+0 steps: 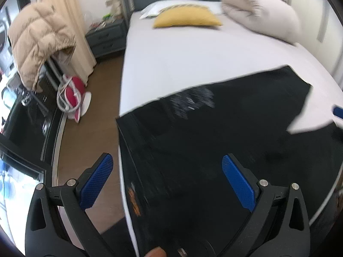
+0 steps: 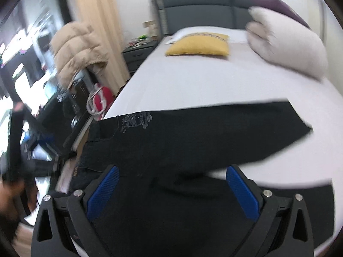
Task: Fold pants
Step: 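Grasp the jeans waistband with the left gripper while the right gripper grasps the waistband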
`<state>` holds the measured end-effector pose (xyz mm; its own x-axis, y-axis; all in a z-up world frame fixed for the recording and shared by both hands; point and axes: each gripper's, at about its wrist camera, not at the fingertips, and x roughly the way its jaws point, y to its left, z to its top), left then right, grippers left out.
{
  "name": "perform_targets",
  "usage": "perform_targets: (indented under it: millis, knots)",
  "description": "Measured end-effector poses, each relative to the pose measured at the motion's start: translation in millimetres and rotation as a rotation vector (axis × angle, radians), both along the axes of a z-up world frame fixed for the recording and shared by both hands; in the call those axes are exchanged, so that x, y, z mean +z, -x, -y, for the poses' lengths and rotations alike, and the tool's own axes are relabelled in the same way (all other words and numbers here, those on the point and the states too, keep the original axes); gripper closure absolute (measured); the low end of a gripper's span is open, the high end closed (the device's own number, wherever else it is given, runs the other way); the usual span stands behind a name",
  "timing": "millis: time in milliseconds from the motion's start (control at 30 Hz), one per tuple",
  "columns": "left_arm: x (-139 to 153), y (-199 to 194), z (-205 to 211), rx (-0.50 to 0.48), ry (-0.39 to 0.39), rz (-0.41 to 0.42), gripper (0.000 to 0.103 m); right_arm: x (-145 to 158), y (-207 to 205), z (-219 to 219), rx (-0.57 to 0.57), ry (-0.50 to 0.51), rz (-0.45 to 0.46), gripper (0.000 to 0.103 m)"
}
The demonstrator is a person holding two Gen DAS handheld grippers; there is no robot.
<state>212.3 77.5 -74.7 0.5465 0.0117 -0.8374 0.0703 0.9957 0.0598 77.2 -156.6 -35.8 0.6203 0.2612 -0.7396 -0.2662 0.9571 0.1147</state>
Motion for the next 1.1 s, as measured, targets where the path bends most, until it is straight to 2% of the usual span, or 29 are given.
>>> perform_targets:
  millis: [100,133,233,367,400,467,533,600,700,767,833,900,1000,1100]
  knots:
    - [-11,-64,-25,-0.046,0.06,-0.015,0.0,-7,-24,-13,0.134,0.049,-0.015,0.015]
    - [-20,-91,-31,-0.1,0.089,-0.041,0.0,-9,-32,-15,0.173,0.057,-0.025,0.019]
    - [-40,-147,-34,-0.223,0.063,-0.11,0.0,-19,-55,-23,0.285,0.078,-0.042,0.021]
    - [-75,-192,-30,-0.349,0.068,-0.251,0.0,-29,-81,-20,0.371,0.092,-0.057,0.027]
    - [-85,-204,-32,-0.362,0.071,-0.281,0.005,-32,-88,-19,0.384,0.093,-0.066,0.028]
    - [-100,-213,-35,-0.373,0.084,-0.311,0.013,-37,-98,-18,0.4,0.09,-0.077,0.029]
    - [-112,-228,-38,-0.382,0.105,-0.345,0.029,-41,-109,-18,0.418,0.094,-0.084,0.03]
    - [-123,-238,-38,-0.395,0.125,-0.378,0.035,-45,-118,-17,0.427,0.095,-0.095,0.03]
    - [-131,-244,-31,-0.44,0.091,-0.39,0.038,-51,-133,-19,0.435,0.087,-0.111,0.03]
    - [-132,-245,-26,-0.466,0.076,-0.398,0.048,-53,-142,-23,0.454,0.093,-0.112,0.031]
    - [-133,-240,-20,-0.49,0.081,-0.407,0.074,-55,-149,-28,0.469,0.107,-0.108,0.034]
    - [-132,-237,-15,-0.499,0.067,-0.404,0.086,-58,-161,-36,0.492,0.125,-0.112,0.039]
    - [-127,-224,-7,-0.503,0.024,-0.36,0.093,-60,-180,-50,0.525,0.163,-0.112,0.042]
    - [-114,-206,-6,-0.487,0.017,-0.278,0.094,-60,-199,-63,0.57,0.181,-0.113,0.044]
